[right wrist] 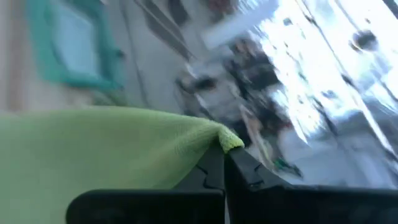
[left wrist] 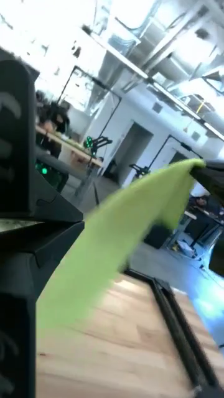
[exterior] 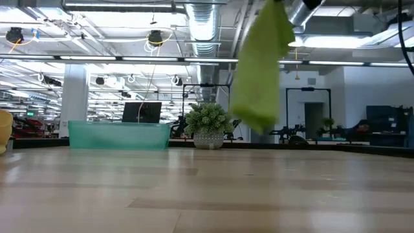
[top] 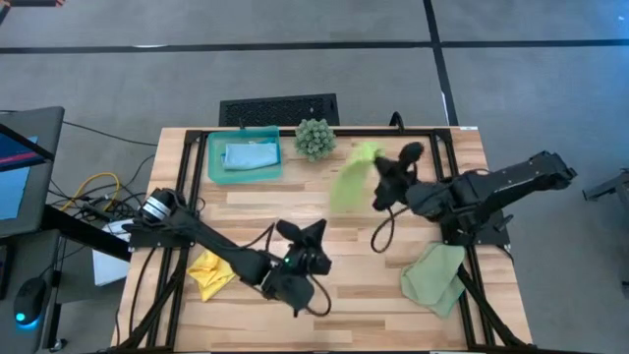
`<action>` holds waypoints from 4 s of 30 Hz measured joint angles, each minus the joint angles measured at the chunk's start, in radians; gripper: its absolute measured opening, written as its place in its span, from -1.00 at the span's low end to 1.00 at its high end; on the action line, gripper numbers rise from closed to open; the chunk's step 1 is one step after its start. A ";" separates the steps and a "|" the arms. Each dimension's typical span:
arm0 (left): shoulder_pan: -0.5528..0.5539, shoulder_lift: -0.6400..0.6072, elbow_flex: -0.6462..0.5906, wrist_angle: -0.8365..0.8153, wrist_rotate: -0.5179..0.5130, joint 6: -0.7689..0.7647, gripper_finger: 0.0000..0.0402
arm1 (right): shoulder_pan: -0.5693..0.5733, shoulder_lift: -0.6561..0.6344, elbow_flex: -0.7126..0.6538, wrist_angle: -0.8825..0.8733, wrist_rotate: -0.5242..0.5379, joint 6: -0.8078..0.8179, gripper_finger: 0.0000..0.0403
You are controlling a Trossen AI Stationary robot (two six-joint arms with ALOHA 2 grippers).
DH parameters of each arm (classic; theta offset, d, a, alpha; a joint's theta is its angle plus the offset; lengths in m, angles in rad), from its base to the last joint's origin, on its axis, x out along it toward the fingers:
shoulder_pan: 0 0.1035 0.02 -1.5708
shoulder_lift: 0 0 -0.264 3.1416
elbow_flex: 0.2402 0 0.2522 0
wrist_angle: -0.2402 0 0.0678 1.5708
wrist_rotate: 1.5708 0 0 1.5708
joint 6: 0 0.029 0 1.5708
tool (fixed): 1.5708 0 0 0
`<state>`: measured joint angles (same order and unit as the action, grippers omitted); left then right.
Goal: Fold microfiber towels
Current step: Fold the light green microfiber cloth
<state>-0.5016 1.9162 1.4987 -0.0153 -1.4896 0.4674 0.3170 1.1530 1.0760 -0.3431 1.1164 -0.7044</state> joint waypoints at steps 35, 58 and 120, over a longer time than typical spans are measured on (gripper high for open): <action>0.076 0.104 -0.012 -0.168 0.936 -0.380 -1.00 | 0.299 0.381 -0.228 -0.099 -0.963 0.744 -0.13; 0.476 0.455 0.299 -0.148 1.667 -0.310 -0.13 | 0.394 -0.015 -0.530 -0.162 -0.760 1.151 -0.41; 0.138 0.223 0.596 -1.160 0.216 -0.620 -1.00 | 0.284 0.414 -0.505 0.483 -0.704 1.080 0.11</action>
<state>-0.3638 2.1387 2.0943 -1.1756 -1.2735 -0.1529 0.6013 1.5671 0.5709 0.1400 0.4128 0.3751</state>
